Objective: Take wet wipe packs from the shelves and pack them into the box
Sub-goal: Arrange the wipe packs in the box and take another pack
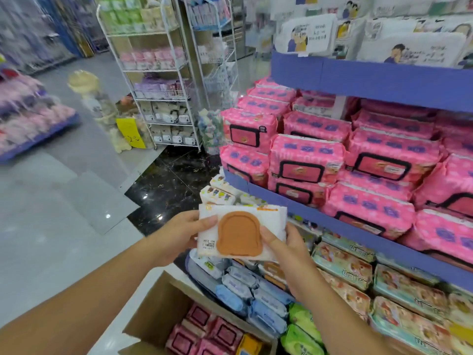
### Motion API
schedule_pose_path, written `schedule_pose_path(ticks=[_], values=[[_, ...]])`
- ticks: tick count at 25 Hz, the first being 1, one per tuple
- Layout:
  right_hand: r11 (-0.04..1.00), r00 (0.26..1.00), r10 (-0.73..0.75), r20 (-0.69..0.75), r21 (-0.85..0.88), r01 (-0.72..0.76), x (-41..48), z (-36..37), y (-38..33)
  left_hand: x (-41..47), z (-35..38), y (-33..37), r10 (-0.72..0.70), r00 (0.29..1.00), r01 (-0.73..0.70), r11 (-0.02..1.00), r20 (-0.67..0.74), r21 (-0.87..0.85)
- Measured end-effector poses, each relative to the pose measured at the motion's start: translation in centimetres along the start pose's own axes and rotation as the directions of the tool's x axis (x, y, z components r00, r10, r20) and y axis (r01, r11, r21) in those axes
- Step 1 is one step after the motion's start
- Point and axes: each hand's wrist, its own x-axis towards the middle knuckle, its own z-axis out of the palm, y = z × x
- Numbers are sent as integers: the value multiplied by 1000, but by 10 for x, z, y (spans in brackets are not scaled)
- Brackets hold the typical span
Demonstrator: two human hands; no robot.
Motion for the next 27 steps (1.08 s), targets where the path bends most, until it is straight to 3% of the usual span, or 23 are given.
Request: schedule_pose_path(ticks=[3, 7, 13, 15, 18, 21, 25, 27], values=[[993, 997, 59, 58, -106, -52, 52, 38, 57, 38, -61, -66, -15, 999, 13, 998, 29, 63], [964, 991, 133, -14, -231, -133, 122, 94, 135, 120, -148, -143, -5, 991, -11, 993, 135, 118], [871, 991, -57, -123, -492, -11, 220, 150, 151, 244, -233, -171, 136, 956, -183, 969, 261, 168], [758, 984, -123, -132, -652, 7, 252, 155, 142, 277, -246, -173, 186, 942, -244, 951, 279, 189], [508, 981, -147, -129, -861, -36, 292, 154, 136, 318, -253, -181, 245, 928, -311, 924, 280, 221], [343, 966, -205, -155, -936, -77, 315, 148, 152, 345, -247, -203, 278, 932, -329, 918, 231, 222], [10, 955, -264, -134, -991, -136, 317, 143, 183, 360, -232, -232, 304, 921, -363, 895, 243, 258], [-33, 953, -272, -136, -988, -151, 317, 145, 184, 361, -230, -237, 319, 920, -372, 895, 229, 246]])
